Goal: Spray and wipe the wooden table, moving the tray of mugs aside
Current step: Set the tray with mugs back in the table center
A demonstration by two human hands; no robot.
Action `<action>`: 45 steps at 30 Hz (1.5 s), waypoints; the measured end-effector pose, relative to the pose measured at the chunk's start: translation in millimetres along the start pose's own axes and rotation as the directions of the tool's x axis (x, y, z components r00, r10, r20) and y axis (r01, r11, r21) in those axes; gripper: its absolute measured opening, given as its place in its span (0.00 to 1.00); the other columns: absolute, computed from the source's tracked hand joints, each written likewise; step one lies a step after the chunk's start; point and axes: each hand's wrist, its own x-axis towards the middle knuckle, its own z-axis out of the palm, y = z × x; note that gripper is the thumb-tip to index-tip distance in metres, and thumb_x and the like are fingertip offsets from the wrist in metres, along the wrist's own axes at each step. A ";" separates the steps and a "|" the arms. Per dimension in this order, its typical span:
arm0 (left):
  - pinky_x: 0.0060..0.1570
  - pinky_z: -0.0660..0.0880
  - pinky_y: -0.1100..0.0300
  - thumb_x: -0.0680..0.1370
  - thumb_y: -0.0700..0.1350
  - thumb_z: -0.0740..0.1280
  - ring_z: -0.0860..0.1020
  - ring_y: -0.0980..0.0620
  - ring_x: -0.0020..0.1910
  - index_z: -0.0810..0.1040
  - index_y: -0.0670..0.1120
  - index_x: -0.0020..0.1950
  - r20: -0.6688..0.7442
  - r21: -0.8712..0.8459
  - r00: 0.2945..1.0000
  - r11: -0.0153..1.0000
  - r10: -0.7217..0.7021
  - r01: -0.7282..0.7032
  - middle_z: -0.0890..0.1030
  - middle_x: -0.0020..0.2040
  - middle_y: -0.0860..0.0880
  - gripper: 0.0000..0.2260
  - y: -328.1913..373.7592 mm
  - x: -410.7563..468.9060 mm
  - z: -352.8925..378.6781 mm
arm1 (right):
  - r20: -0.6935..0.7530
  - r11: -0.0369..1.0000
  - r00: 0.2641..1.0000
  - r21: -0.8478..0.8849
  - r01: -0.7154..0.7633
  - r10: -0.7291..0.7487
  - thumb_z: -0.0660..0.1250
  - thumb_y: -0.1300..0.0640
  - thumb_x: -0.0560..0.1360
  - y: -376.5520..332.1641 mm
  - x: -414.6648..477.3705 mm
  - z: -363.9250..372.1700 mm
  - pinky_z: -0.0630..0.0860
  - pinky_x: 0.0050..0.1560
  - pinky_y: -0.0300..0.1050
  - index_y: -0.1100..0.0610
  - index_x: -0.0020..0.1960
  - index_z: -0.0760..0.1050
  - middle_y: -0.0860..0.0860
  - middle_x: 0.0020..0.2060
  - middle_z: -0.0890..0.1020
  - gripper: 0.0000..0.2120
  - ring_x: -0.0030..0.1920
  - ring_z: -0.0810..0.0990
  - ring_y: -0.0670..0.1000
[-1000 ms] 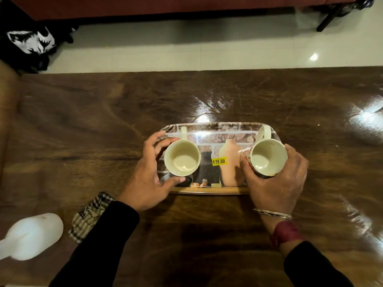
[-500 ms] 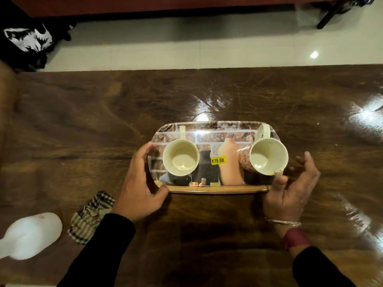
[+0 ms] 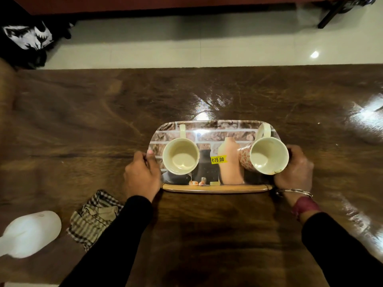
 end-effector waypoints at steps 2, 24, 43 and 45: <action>0.34 0.67 0.54 0.85 0.53 0.59 0.80 0.34 0.36 0.75 0.43 0.45 -0.035 0.047 0.999 0.999 0.009 -0.007 0.82 0.37 0.36 0.17 1.6 0.7 5.2 | -0.012 0.999 1.000 -0.043 -0.015 0.015 0.72 0.64 0.78 -2.3 -3.0 2.7 0.79 0.46 0.62 0.64 0.57 0.80 0.65 0.48 0.85 0.08 0.48 0.84 0.67; 0.34 0.70 0.48 0.85 0.56 0.58 0.80 0.30 0.38 0.74 0.43 0.45 -0.077 0.112 0.997 0.994 0.027 -0.018 0.82 0.38 0.33 0.19 -2.3 0.6 13.8 | -0.056 1.000 0.998 0.030 -0.003 0.005 0.70 0.66 0.79 -0.8 -4.7 5.2 0.79 0.43 0.61 0.64 0.57 0.82 0.64 0.45 0.86 0.07 0.44 0.84 0.66; 0.33 0.62 0.54 0.85 0.49 0.61 0.78 0.34 0.31 0.74 0.40 0.41 -0.061 0.133 0.995 0.988 0.085 -0.076 0.80 0.33 0.35 0.17 -5.7 -36.3 7.6 | -0.084 0.996 0.993 0.042 0.082 -0.078 0.74 0.69 0.77 30.1 -31.1 -6.6 0.80 0.38 0.58 0.63 0.52 0.82 0.60 0.39 0.85 0.05 0.37 0.82 0.60; 0.34 0.63 0.55 0.85 0.49 0.63 0.79 0.34 0.32 0.75 0.40 0.41 -0.061 0.129 0.996 0.990 0.070 -0.062 0.80 0.33 0.36 0.16 -4.7 -37.4 7.2 | -0.067 0.995 0.994 0.033 0.090 -0.088 0.74 0.69 0.77 29.6 -30.3 -7.5 0.80 0.37 0.59 0.64 0.51 0.82 0.60 0.39 0.85 0.05 0.37 0.82 0.60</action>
